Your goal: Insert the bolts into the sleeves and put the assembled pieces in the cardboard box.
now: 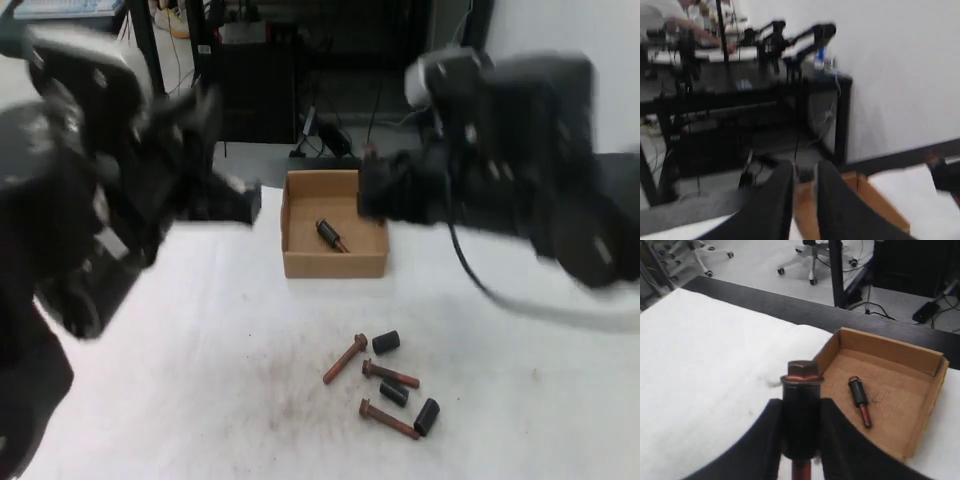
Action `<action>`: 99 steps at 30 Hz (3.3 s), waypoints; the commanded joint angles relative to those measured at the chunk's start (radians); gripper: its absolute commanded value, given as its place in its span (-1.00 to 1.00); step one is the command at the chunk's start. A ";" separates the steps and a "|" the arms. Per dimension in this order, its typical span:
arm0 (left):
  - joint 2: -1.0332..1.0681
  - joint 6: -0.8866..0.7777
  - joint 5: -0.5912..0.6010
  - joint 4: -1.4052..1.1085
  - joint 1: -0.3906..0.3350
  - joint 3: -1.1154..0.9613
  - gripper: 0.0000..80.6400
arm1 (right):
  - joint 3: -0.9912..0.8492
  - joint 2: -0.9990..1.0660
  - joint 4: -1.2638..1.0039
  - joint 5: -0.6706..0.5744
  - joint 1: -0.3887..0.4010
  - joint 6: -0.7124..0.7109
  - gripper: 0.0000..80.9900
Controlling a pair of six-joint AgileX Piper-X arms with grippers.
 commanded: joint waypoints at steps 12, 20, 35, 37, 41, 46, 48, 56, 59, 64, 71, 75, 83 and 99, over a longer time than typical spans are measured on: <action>-0.010 -0.027 -0.022 0.376 0.001 -0.002 -0.61 | -0.758 0.647 0.536 0.008 -0.046 -0.005 -0.98; -0.010 -0.027 -0.022 0.374 0.001 -0.002 -0.61 | -0.809 0.700 0.535 0.065 -0.046 -0.168 -0.70; -0.010 -0.027 -0.001 0.374 0.001 -0.002 -0.61 | -0.809 0.671 0.569 0.074 -0.109 -0.138 -0.25; -0.010 -0.016 0.012 0.374 0.001 -0.002 -0.61 | -0.809 0.641 0.617 0.057 -0.113 -0.091 -0.36; -0.010 0.078 0.176 0.374 0.001 -0.002 -0.61 | -0.804 0.561 0.753 -0.066 -0.125 -0.059 -0.62; -0.010 0.087 0.424 0.376 0.001 -0.002 -0.61 | -0.726 0.419 0.843 -0.121 -0.140 -0.062 -0.89; -0.010 0.079 0.429 0.376 0.001 -0.002 -0.61 | -0.639 0.333 0.843 -0.121 -0.145 -0.062 -0.96; 0.033 -0.003 0.503 0.396 -0.005 -0.050 -0.61 | -0.225 -0.069 0.821 -0.129 -0.167 -0.059 -0.99; 0.127 0.013 0.515 0.490 -0.027 -0.125 -0.61 | -0.096 -0.226 0.811 -0.128 -0.167 -0.046 -0.99; 0.345 0.096 0.522 0.644 -0.073 -0.319 -0.61 | 0.054 -0.463 0.811 -0.128 -0.167 -0.007 -0.99; 0.603 0.176 0.522 0.822 -0.125 -0.585 -0.61 | 0.153 -0.721 0.840 -0.112 -0.167 -0.002 -0.99; 0.691 0.280 0.429 0.934 -0.160 -0.688 -0.59 | 0.178 -0.784 0.908 -0.012 -0.167 0.000 -0.99; 0.781 0.289 0.357 0.960 -0.175 -0.732 0.01 | 0.188 -0.829 1.000 0.024 -0.167 -0.002 -0.99; 0.933 0.296 0.248 0.869 -0.174 -0.819 0.03 | 0.188 -0.844 1.066 0.024 -0.167 -0.002 -0.99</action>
